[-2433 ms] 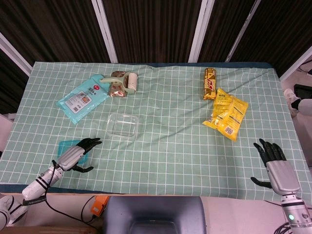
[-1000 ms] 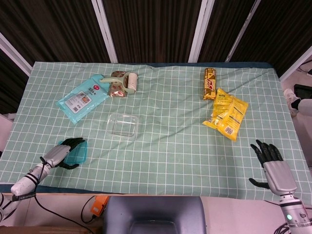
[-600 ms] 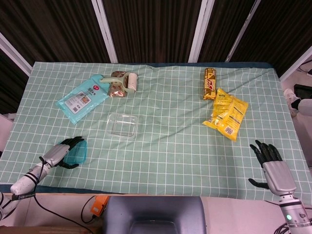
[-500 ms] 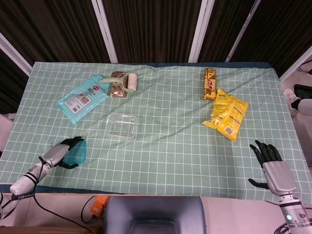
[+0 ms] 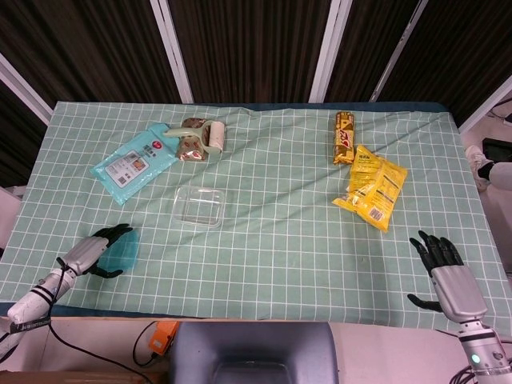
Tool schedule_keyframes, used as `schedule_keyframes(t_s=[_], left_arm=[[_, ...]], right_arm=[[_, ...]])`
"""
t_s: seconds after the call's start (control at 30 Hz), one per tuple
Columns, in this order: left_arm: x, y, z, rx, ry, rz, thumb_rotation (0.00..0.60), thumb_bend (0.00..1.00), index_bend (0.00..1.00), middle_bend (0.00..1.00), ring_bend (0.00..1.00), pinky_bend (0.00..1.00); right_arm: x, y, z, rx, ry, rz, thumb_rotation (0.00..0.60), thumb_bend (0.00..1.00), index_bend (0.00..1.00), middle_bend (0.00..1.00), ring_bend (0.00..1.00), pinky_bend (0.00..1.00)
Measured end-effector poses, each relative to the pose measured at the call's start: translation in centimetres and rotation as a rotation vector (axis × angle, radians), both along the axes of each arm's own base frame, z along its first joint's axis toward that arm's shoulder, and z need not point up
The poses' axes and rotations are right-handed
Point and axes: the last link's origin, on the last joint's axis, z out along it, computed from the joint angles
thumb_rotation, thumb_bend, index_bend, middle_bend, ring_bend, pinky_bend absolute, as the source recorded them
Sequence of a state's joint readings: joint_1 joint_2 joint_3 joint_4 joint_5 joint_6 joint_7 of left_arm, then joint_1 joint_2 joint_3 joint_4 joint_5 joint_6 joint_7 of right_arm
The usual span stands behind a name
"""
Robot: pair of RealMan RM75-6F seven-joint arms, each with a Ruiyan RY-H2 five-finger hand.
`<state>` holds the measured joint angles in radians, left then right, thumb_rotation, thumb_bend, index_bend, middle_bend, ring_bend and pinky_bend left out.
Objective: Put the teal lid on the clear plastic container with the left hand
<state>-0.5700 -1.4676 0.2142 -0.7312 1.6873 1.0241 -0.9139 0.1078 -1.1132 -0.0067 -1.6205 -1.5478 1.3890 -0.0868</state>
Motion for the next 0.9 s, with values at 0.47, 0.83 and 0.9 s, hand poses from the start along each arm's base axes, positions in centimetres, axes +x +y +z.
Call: schedule_keyframes(t_s=[0.47, 0.83, 0.9], left_arm=[[4.3, 0.8, 3.3, 0.104, -0.025, -0.127, 0.6, 0.24, 0.0, 0.0, 0.41, 0.52], [14.4, 6.3, 3.7, 0.121, 0.008, -0.308, 0.6, 0.24, 0.0, 0.0, 0.43, 0.52], [15.5, 7.3, 3.3, 0.105, 0.031, -0.315, 0.6, 0.25, 0.0, 0.0, 0.44, 0.52]], right_arm=[[0.0, 0.1, 0.1, 0.008, -0.009, 0.005, 0.6, 0.18, 0.0, 0.0, 0.0, 0.0], [-0.3, -0.5, 0.4, 0.008, -0.022, -0.015, 0.6, 0.18, 0.0, 0.0, 0.0, 0.0], [-0.4, -0.8, 0.4, 0.008, -0.023, -0.024, 0.6, 0.18, 0.0, 0.0, 0.0, 0.0]])
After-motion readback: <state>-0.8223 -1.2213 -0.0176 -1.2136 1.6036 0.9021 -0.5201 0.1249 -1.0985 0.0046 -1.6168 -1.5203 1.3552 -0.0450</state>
